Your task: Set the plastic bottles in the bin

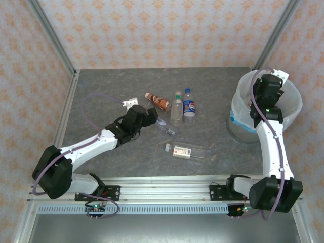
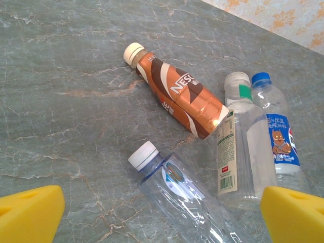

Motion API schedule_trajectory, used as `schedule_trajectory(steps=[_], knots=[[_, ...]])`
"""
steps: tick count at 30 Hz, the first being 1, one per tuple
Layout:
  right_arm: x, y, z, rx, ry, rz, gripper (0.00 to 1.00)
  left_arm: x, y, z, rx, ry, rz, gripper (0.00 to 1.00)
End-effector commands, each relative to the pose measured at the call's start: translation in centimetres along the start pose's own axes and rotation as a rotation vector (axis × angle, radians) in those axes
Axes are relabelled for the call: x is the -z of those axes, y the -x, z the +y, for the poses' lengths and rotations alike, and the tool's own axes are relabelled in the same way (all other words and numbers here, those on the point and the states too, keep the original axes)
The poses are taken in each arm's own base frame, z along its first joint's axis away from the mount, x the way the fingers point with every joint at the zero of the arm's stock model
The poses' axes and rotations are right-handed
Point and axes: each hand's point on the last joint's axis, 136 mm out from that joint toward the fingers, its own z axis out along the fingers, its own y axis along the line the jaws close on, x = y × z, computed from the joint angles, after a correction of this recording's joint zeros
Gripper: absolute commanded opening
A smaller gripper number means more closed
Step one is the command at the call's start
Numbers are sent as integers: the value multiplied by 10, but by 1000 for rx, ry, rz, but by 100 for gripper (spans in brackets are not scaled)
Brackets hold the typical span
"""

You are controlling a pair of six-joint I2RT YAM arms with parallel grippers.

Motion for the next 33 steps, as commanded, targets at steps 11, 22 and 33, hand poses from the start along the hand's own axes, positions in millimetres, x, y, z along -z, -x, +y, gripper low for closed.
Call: schedule_trajectory(steps=[11, 22, 33], knots=[[16, -13, -8, -16, -13, 108, 99, -5, 5, -6, -17, 2, 13, 100], [18, -11, -14, -6, -50, 124, 99, -6, 6, -8, -15, 3, 18, 100], [55, -5, 50, 128, 213, 157, 99, -8, 5, -2, 2, 26, 12, 100]])
